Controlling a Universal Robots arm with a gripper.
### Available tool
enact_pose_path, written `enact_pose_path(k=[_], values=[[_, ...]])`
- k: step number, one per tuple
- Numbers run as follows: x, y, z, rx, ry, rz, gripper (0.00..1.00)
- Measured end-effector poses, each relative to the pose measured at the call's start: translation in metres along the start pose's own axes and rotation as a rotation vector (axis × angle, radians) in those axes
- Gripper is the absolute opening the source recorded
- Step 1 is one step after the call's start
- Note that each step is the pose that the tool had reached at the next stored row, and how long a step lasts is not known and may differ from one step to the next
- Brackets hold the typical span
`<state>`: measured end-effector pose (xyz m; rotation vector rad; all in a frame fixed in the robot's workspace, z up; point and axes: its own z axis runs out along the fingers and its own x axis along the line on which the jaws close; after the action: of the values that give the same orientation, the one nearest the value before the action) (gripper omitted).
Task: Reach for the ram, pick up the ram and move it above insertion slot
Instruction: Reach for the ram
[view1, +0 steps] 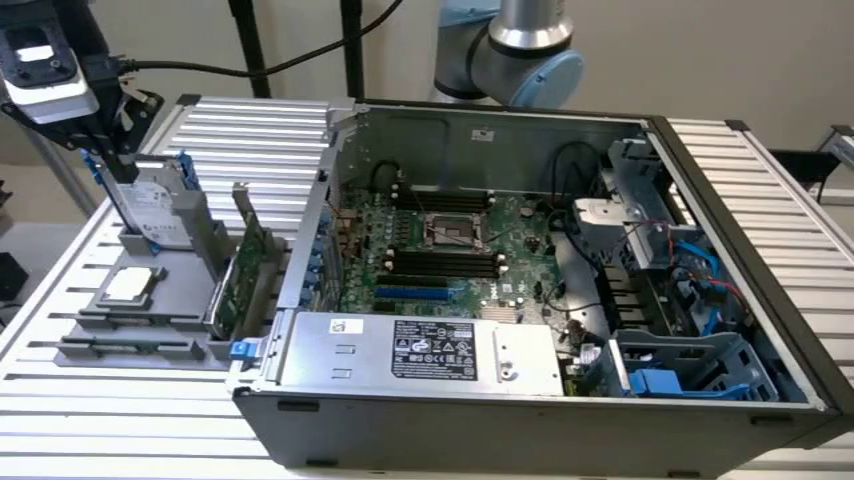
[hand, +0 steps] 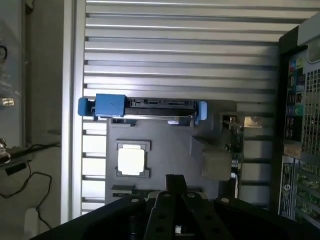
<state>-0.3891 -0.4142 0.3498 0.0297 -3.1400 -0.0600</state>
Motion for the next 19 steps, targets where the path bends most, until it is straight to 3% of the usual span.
enact_pose_path(k=[11,19], values=[[0.001,-0.0494,0.0009,0.0010,0.0006,0.000,0.11],[0.007,-0.0725,0.0039,0.0109,0.0026,0.000,0.11]])
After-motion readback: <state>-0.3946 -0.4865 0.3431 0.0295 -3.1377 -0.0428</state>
